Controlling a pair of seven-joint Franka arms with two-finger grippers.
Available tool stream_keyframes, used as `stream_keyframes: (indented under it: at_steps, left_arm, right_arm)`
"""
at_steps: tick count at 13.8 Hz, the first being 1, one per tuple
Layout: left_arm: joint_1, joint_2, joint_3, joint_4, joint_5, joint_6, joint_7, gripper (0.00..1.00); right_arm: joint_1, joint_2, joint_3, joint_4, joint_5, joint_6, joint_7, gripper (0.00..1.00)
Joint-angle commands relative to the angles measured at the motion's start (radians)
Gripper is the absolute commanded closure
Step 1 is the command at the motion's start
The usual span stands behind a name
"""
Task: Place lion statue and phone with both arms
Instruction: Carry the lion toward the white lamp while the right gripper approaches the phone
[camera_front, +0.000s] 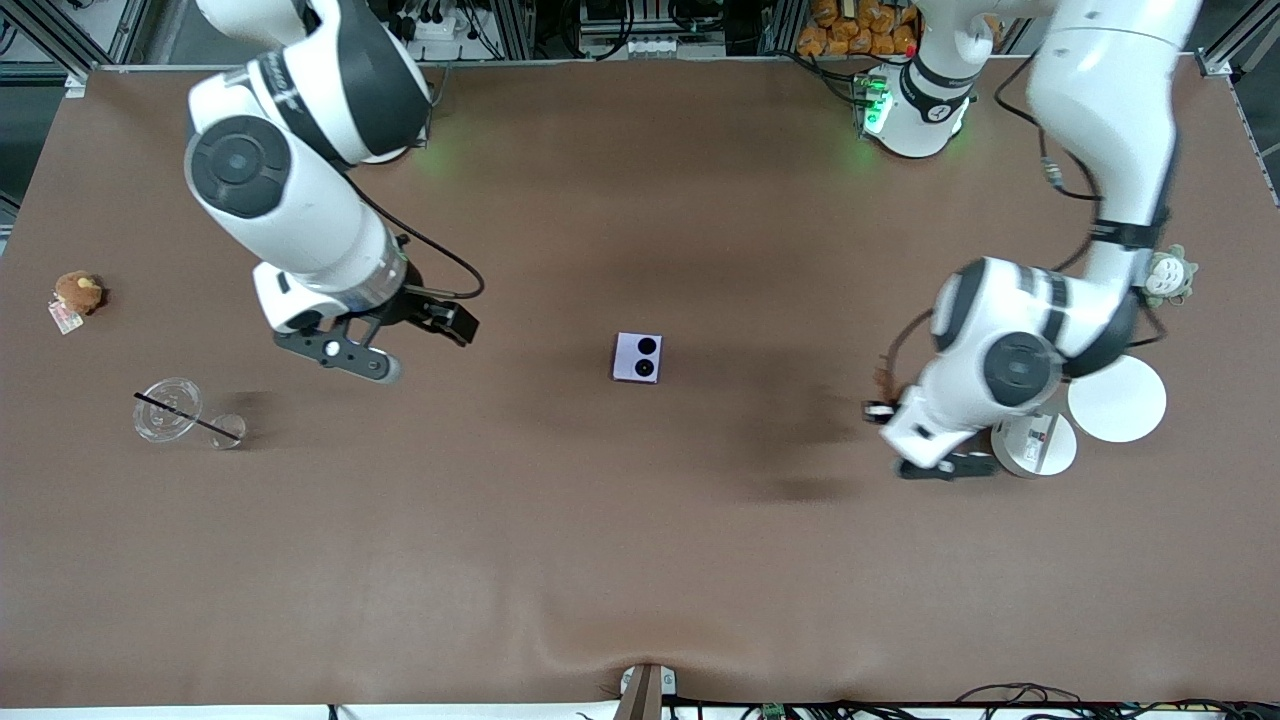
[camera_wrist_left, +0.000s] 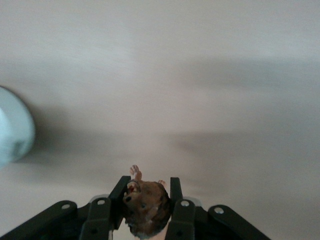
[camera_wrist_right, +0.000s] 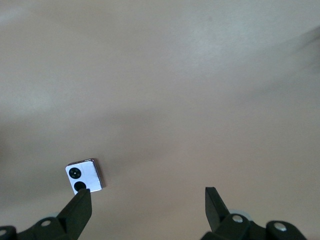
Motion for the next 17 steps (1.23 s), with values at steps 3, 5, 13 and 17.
stream_keyframes:
  at_steps: [3, 5, 13, 17]
  left_arm:
    - [0.082, 0.054, -0.014, -0.015, 0.072, 0.133, 0.121, 1.0]
    - [0.116, 0.083, -0.014, -0.015, 0.072, 0.182, 0.17, 1.0]
    - [0.118, 0.138, -0.01, -0.009, 0.077, 0.265, 0.229, 0.95]
    - [0.142, 0.138, -0.008, -0.002, 0.075, 0.265, 0.27, 0.0]
  right_arm:
    - [0.069, 0.049, -0.01, 0.01, -0.008, 0.046, 0.096, 0.0]
    - [0.087, 0.075, -0.01, 0.012, -0.009, 0.06, 0.101, 0.0]
    - [0.179, 0.207, -0.009, 0.009, -0.001, 0.275, 0.101, 0.0]
    - [0.231, 0.322, -0.01, 0.01, -0.008, 0.393, 0.098, 0.0]
